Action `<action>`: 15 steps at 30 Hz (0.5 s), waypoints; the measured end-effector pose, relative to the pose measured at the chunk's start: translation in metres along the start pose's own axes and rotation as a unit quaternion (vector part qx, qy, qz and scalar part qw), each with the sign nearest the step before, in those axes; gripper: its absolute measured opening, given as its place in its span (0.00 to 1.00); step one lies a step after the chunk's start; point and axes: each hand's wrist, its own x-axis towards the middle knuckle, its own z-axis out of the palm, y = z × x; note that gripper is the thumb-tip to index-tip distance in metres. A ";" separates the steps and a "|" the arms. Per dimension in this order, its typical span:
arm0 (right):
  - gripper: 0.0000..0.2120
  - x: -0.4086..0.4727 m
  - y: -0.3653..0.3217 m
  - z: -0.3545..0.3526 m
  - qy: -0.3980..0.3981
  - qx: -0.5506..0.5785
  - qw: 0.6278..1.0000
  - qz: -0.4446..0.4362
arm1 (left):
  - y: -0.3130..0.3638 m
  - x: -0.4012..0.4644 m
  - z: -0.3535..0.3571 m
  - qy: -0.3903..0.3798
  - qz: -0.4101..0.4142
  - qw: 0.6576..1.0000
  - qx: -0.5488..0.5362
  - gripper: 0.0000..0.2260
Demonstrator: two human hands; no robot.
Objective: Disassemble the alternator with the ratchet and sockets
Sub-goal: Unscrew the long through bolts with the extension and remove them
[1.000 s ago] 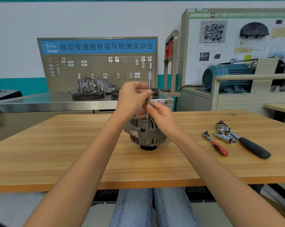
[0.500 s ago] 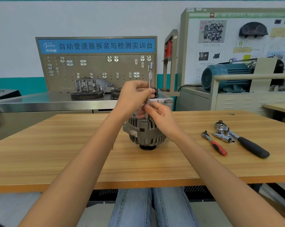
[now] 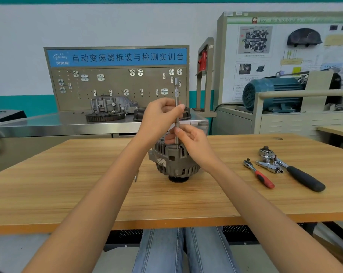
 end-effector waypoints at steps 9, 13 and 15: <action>0.05 -0.001 -0.002 0.001 -0.001 0.030 1.000 0.006 | 0.001 0.004 -0.002 0.019 -0.005 1.000 0.005 0.06; 0.04 0.001 0.000 0.002 0.010 0.023 1.000 0.005 | -0.001 0.006 -0.002 0.020 -0.007 1.000 0.009 0.08; 0.05 0.001 0.001 0.002 0.009 0.016 1.000 0.000 | -0.002 0.006 -0.004 0.010 -0.011 1.000 0.005 0.09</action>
